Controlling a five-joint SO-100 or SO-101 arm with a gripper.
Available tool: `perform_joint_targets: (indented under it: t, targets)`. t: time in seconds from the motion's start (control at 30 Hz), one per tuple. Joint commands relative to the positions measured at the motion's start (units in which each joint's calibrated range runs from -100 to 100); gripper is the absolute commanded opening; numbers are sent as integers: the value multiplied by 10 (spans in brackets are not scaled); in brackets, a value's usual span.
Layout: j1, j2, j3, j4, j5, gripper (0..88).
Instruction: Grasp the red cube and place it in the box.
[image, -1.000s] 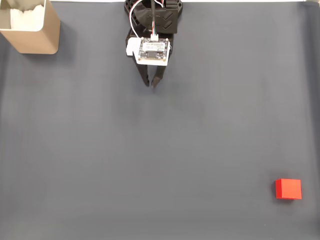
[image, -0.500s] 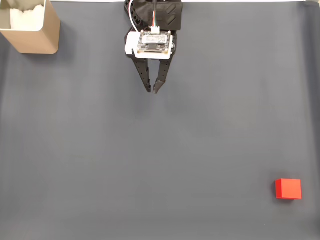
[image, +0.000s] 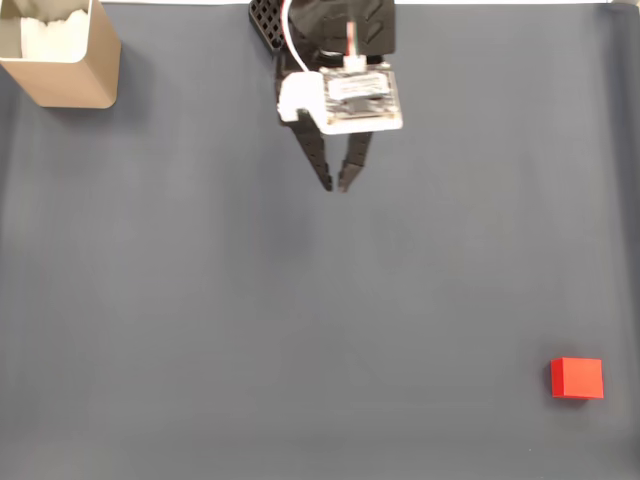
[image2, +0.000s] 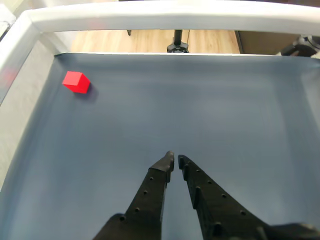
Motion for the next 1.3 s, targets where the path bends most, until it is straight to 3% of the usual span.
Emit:
perform_joint_targets:
  t: [0.0, 0.5, 1.27]
  targets:
    - [-34, 50, -78, 1, 5, 0]
    - [-150, 271, -292, -16, 7, 0]
    - [-183, 653, -673, -32, 21, 9]
